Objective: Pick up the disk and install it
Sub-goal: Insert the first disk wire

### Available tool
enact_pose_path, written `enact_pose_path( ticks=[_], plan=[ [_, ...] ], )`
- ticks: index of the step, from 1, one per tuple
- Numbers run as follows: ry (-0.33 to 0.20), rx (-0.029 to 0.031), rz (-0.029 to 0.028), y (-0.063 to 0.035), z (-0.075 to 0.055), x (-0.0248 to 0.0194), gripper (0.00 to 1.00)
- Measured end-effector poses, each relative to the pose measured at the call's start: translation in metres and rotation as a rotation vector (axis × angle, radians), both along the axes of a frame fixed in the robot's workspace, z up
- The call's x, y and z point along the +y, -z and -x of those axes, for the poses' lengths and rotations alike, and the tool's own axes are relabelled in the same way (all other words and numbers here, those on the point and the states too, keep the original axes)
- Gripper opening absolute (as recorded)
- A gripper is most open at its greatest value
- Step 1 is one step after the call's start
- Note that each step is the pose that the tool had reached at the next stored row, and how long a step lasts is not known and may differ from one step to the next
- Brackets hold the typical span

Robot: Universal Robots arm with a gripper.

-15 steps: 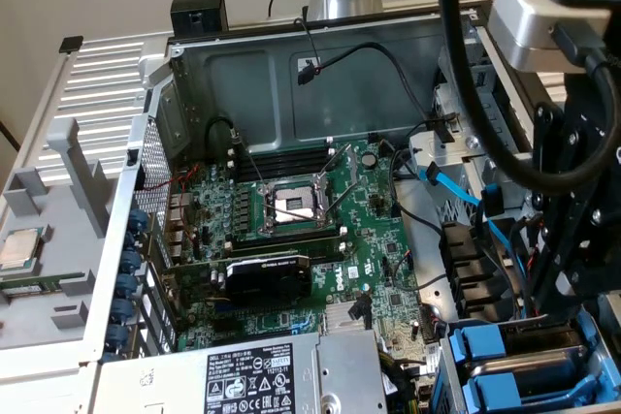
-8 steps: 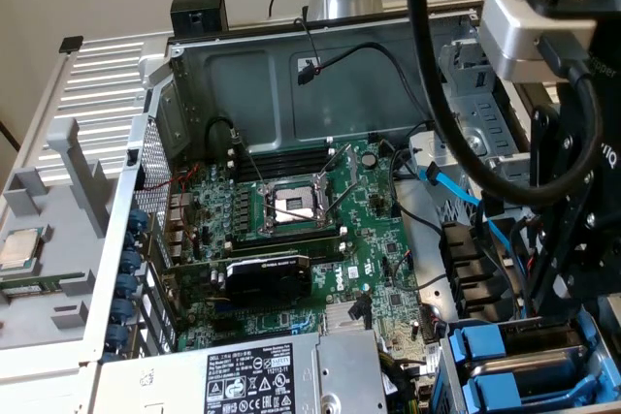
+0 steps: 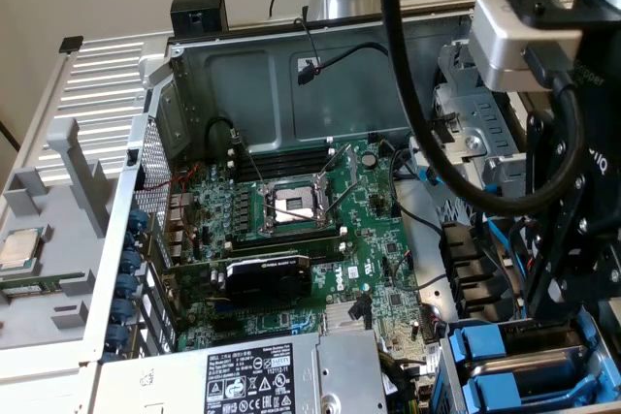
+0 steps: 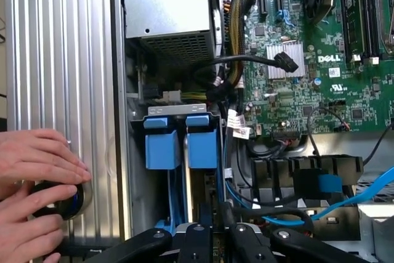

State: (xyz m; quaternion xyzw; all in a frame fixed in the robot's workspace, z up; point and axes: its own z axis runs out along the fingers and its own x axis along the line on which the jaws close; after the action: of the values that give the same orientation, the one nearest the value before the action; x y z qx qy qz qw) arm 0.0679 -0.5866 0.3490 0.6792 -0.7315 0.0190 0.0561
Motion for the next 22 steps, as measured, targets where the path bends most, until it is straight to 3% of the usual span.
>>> enact_pose_path(
  ticks=[1, 2, 3, 5, 6, 7, 15, 18, 20, 22],
  plan=[
    [0.000, -0.0009, 0.0011, 0.0004, 0.0004, 0.0000, 0.17],
    [0.000, -0.0012, 0.0065, 0.0007, 0.0004, 0.0000, 0.17],
    [0.000, -0.0022, 0.0176, 0.0009, 0.0006, 0.0007, 0.17],
    [0.000, -0.0037, 0.0471, 0.0011, 0.0006, 0.0035, 0.17],
    [0.000, -0.0039, 0.0562, 0.0012, 0.0006, 0.0054, 0.17],
    [0.000, -0.0042, 0.0602, 0.0013, 0.0006, 0.0064, 0.17],
    [0.000, -0.0062, 0.0580, 0.0041, 0.0014, 0.0063, 0.17],
    [0.000, -0.0066, 0.0483, 0.0043, 0.0015, 0.0058, 0.17],
    [0.002, -0.0067, 0.0382, 0.0043, 0.0016, 0.0043, 0.17],
    [0.002, -0.0066, 0.0347, 0.0042, 0.0015, 0.0032, 0.17]
  ],
)
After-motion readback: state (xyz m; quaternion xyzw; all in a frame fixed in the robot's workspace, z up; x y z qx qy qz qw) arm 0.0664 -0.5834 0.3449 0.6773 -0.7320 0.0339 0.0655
